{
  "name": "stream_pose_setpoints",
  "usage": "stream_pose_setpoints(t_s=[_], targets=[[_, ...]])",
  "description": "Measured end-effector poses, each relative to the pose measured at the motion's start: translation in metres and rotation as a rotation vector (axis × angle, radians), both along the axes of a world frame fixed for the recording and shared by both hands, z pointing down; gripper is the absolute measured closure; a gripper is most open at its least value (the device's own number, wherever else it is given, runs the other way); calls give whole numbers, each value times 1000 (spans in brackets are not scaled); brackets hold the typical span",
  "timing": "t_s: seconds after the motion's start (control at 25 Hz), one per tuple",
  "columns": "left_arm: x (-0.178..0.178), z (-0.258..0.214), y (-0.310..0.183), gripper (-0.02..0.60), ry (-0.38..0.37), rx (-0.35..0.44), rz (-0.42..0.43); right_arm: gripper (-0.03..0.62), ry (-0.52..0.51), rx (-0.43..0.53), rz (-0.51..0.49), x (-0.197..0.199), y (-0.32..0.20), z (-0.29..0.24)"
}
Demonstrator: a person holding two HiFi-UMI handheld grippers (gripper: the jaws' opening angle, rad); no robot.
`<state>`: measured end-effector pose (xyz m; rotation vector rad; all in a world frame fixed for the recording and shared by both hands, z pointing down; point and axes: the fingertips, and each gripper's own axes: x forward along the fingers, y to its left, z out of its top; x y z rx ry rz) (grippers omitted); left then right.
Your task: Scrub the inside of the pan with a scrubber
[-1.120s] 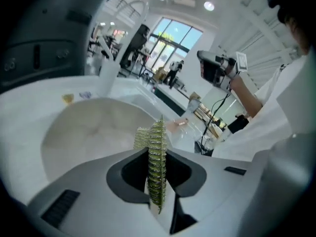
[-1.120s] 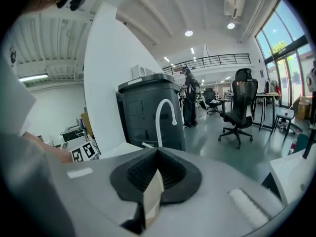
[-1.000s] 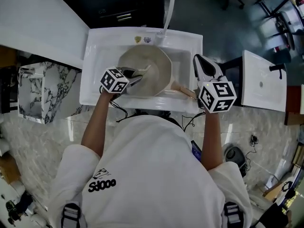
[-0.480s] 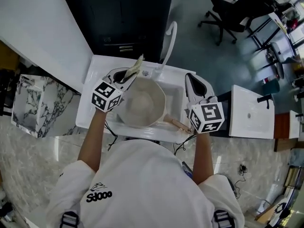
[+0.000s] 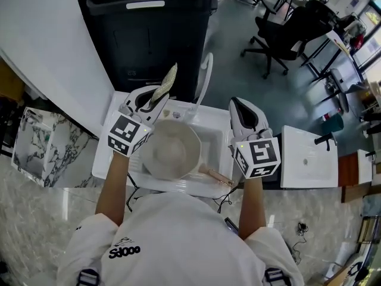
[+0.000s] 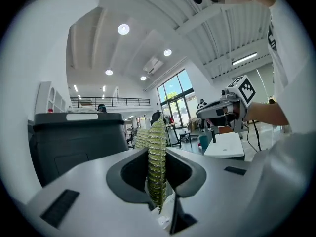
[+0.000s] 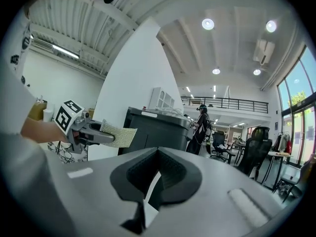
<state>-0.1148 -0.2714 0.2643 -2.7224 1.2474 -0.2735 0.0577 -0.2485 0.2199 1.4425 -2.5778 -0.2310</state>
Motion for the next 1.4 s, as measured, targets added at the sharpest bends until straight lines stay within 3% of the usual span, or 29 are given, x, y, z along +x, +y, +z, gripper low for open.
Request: stream_pose_setpoints(t_s=[0.32, 1.4], targets=[[2, -57, 15, 514, -1, 115, -6, 586, 16, 56, -7, -3, 10, -34], [11, -53, 35, 512, -54, 115, 10, 586, 21, 27, 15, 3, 28, -19]])
